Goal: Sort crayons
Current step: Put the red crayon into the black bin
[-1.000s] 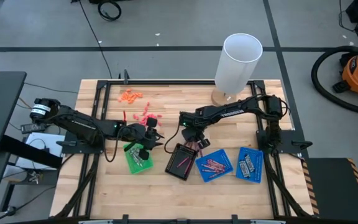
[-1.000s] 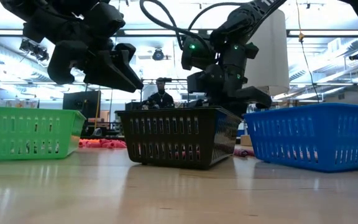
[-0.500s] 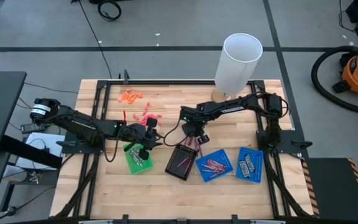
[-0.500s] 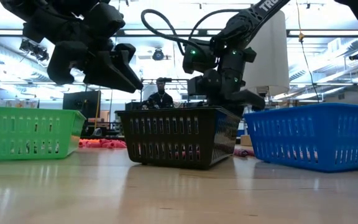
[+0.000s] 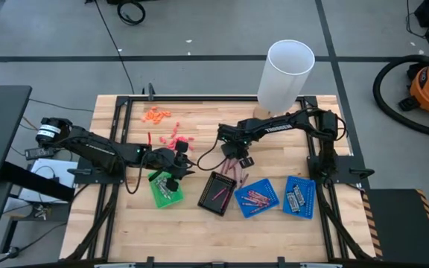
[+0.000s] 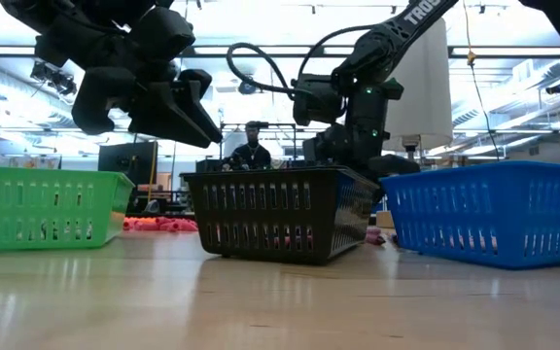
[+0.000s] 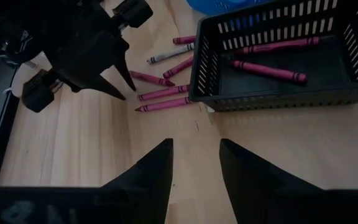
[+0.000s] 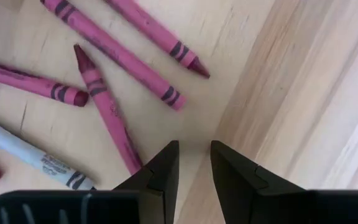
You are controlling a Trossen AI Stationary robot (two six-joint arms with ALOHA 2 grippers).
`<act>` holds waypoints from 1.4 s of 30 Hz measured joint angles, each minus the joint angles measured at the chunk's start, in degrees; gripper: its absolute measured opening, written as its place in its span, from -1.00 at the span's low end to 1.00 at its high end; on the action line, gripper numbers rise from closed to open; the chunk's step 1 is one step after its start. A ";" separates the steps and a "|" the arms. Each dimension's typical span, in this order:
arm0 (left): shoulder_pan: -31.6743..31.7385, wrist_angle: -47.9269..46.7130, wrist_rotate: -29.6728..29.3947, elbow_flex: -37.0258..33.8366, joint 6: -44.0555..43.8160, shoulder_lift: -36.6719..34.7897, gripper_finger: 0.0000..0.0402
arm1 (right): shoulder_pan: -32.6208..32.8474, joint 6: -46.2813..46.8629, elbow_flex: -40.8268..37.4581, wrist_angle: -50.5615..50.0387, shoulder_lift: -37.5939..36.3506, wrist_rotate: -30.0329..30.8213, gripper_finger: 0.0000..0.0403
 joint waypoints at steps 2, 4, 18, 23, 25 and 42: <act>0.00 -0.09 0.00 0.00 -0.06 0.00 -0.30 | 0.17 0.65 0.01 -2.21 -0.45 1.67 -0.49; 0.00 -0.28 0.01 0.00 -0.11 0.00 -0.30 | 0.22 1.84 -0.14 -4.29 -1.56 2.56 -0.49; -0.02 -0.28 0.05 0.00 0.07 0.00 -0.30 | 4.33 5.86 -4.66 3.91 -4.03 -1.66 -0.49; -0.02 -0.27 0.12 0.00 0.11 0.00 -0.30 | 4.15 7.10 -7.24 6.96 -4.24 -2.87 -0.49; -0.02 -0.20 0.12 0.04 0.11 0.00 -0.30 | 3.70 7.18 -8.01 7.79 -4.38 -3.68 -0.49; -0.02 -0.15 0.12 0.07 -0.42 0.00 -0.30 | 2.45 7.51 -8.64 7.47 -4.30 -4.33 -0.88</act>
